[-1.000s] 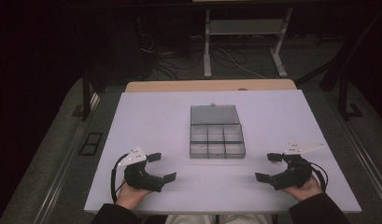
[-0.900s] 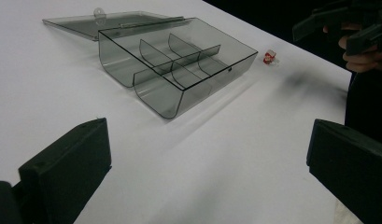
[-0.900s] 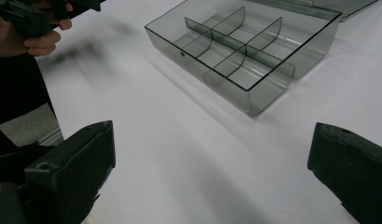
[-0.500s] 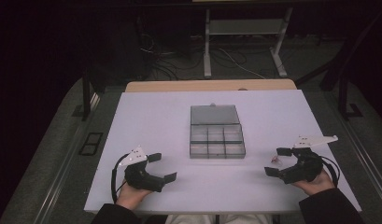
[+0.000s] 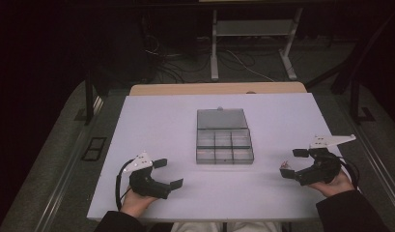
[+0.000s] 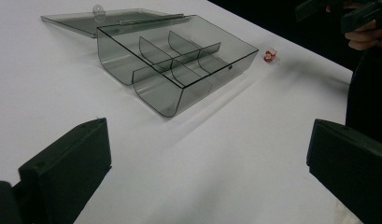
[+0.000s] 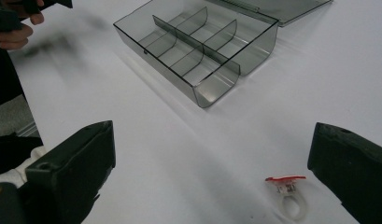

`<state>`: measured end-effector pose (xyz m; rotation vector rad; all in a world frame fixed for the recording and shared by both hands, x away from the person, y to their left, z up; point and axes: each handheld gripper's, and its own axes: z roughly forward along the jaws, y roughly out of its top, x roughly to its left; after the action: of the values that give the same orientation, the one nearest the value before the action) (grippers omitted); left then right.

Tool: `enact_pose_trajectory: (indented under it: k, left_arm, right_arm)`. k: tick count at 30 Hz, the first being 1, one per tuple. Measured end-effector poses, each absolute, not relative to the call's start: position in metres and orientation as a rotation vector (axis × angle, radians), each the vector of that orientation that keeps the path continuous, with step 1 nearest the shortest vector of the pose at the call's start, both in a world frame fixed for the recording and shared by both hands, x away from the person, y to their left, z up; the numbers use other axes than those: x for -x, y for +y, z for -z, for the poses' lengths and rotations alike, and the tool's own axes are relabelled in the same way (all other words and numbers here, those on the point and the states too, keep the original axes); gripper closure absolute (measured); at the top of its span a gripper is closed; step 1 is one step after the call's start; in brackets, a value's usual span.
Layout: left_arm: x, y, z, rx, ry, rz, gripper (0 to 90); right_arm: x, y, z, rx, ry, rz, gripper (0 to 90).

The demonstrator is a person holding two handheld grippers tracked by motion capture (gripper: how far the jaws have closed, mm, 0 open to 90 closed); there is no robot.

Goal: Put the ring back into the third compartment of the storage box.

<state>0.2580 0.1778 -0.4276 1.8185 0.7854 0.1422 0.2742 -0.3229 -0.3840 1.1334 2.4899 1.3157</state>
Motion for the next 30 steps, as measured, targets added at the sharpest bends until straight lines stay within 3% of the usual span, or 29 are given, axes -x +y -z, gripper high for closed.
enact_pose_trajectory:
  k: [30]
  left_arm:
    - [-0.258, 0.177, 0.428, -1.822, 0.788, -0.143, 0.0]
  right_arm:
    - [-0.307, -0.340, 0.394, -1.209, 2.573, -1.234, 0.7]
